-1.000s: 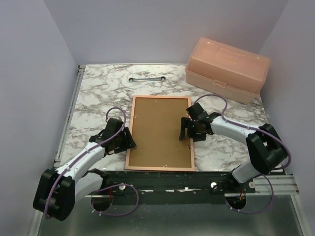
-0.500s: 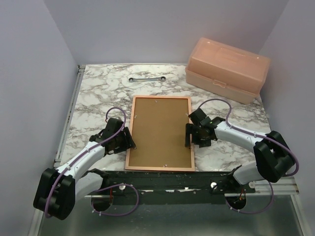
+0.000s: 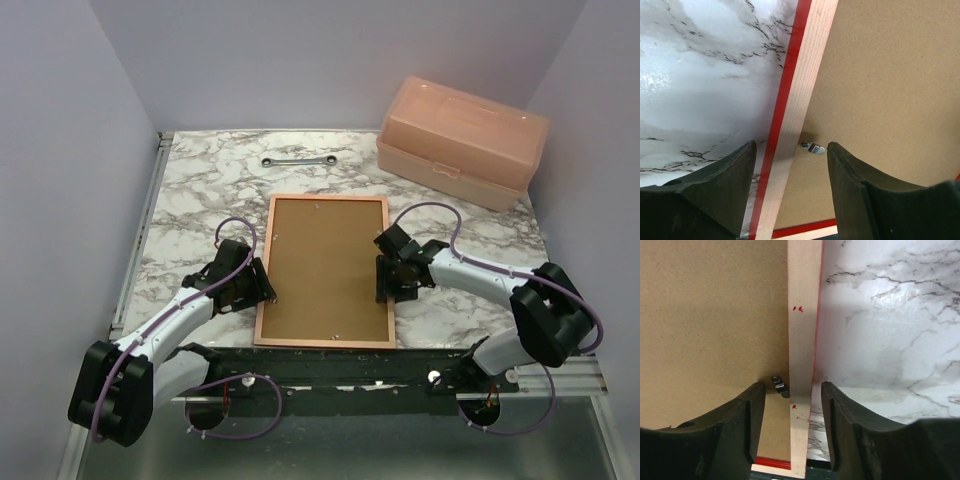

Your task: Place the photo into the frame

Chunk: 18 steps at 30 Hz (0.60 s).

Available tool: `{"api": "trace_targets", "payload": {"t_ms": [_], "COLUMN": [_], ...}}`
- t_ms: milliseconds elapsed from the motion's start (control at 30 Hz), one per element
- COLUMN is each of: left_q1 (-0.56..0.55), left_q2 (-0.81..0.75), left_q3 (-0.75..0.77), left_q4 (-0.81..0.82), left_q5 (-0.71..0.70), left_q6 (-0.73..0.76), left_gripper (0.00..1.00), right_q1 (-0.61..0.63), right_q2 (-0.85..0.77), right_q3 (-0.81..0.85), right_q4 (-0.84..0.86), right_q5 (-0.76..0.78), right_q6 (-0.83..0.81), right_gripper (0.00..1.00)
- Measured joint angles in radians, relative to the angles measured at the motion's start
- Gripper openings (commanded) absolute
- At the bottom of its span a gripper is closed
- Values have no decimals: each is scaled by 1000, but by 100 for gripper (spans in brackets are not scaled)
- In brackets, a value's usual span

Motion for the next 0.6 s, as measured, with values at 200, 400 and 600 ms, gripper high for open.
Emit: {"api": "trace_targets", "payload": {"t_ms": [200, 400, 600], "left_q1": [0, 0, 0], "left_q2": [0, 0, -2], "left_q3": [0, 0, 0], "left_q4": [1, 1, 11], "left_q5": [0, 0, 3], "left_q6": [0, 0, 0], "left_gripper": [60, 63, 79], "right_q1": [28, 35, 39], "right_q2": [7, 7, 6], "right_q3": [19, 30, 32], "right_q4": [-20, -50, -50], "right_q5": [42, 68, 72], "right_q6": [5, 11, 19], "right_gripper": [20, 10, 65]}}
